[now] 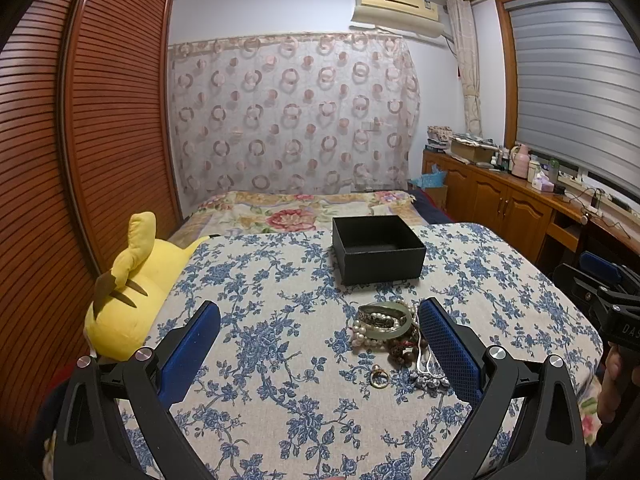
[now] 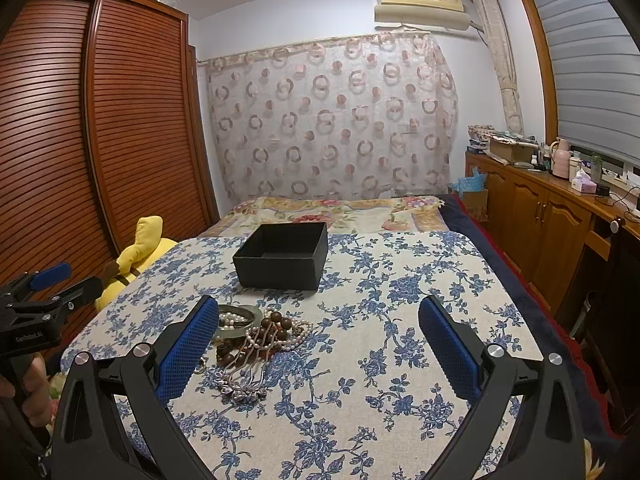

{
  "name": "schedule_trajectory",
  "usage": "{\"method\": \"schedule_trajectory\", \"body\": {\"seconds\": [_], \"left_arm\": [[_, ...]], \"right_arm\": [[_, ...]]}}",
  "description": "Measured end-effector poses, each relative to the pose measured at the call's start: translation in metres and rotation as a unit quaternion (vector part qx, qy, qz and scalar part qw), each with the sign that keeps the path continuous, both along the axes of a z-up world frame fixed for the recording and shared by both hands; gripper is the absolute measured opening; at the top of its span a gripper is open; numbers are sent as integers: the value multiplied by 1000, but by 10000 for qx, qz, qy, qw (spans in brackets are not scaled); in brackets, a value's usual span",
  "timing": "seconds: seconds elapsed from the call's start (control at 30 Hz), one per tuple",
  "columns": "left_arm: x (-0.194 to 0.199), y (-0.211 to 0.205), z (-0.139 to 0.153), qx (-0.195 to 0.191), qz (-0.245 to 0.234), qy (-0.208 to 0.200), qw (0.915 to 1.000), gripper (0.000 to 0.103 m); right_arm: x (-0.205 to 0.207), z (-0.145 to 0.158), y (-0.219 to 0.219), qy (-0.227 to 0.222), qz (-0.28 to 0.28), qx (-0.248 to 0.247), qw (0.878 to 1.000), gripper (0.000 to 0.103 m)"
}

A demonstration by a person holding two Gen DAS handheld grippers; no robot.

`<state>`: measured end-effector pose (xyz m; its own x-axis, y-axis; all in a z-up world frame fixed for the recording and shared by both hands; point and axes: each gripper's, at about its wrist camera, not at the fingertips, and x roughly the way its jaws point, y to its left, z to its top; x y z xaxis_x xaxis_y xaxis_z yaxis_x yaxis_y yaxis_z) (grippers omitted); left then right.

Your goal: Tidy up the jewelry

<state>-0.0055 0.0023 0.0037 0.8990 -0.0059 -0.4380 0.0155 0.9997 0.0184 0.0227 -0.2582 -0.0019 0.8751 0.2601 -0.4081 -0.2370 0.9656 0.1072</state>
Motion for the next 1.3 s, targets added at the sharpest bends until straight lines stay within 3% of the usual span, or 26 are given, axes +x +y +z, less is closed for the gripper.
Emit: {"method": "schedule_trajectory", "body": {"seconds": [1.0,1.3], "left_arm": [[1,-5,-4,-3,-29,17,10000,97],[14,-1,-21,-61,-170,274,9995,97]], "right_arm": [[1,-1,1,10,10,-6,10000,101],[9,-12,8,147,192,-99,9997,100]]}}
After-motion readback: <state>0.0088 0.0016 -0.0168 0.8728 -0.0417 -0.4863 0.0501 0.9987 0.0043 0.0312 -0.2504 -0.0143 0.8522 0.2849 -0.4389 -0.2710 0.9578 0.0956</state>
